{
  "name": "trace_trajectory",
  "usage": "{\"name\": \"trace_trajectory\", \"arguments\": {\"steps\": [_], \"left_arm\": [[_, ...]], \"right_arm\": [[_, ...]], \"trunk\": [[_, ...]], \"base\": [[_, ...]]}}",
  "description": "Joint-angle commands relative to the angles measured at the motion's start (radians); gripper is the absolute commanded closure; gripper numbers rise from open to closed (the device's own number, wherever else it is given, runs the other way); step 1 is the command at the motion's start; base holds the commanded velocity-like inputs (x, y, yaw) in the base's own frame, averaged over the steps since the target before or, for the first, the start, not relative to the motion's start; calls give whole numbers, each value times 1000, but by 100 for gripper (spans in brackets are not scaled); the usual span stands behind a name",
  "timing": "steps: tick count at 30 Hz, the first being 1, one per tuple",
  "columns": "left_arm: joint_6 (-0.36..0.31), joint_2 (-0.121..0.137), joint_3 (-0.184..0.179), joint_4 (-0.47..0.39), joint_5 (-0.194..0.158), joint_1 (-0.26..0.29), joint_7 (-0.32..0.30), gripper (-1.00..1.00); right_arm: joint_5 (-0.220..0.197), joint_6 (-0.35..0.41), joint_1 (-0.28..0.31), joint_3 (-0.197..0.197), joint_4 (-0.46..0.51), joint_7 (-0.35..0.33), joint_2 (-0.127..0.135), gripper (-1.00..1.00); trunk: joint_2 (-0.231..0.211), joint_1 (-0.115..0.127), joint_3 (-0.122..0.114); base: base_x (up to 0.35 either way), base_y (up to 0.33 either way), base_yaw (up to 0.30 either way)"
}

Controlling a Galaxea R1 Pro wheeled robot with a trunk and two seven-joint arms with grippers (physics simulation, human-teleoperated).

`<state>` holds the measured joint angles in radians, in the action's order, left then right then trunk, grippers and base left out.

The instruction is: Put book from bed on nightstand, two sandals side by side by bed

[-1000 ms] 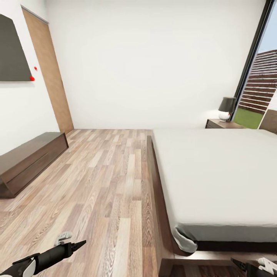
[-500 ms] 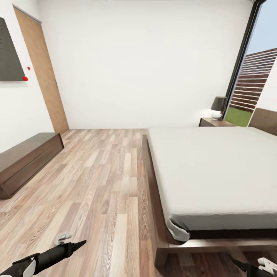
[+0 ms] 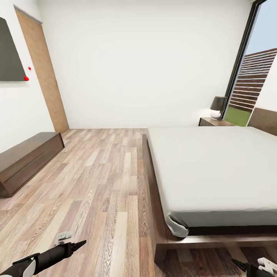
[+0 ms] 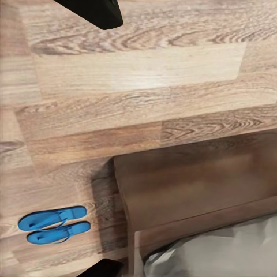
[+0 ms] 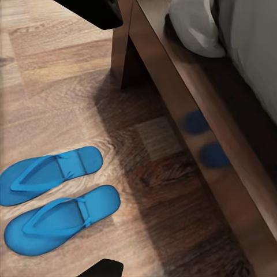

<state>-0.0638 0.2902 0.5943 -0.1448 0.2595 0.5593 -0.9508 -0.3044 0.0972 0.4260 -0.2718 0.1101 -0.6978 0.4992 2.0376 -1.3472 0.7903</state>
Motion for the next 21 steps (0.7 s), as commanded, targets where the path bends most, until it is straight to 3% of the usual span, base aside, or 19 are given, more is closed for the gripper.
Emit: {"name": "trace_trajectory", "arguments": {"steps": [1,21], "left_arm": [[-7,0,9,-1,7,1,-5,-100],[-7,0,9,-1,7,1,4,-100]], "right_arm": [[-4,10,0,-6,0,-4,0,-100],[-4,10,0,-6,0,-3,0,-100]], "trunk": [[0,0,1],[0,0,1]], "base": [[-1,0,-75],[0,0,-262]]}}
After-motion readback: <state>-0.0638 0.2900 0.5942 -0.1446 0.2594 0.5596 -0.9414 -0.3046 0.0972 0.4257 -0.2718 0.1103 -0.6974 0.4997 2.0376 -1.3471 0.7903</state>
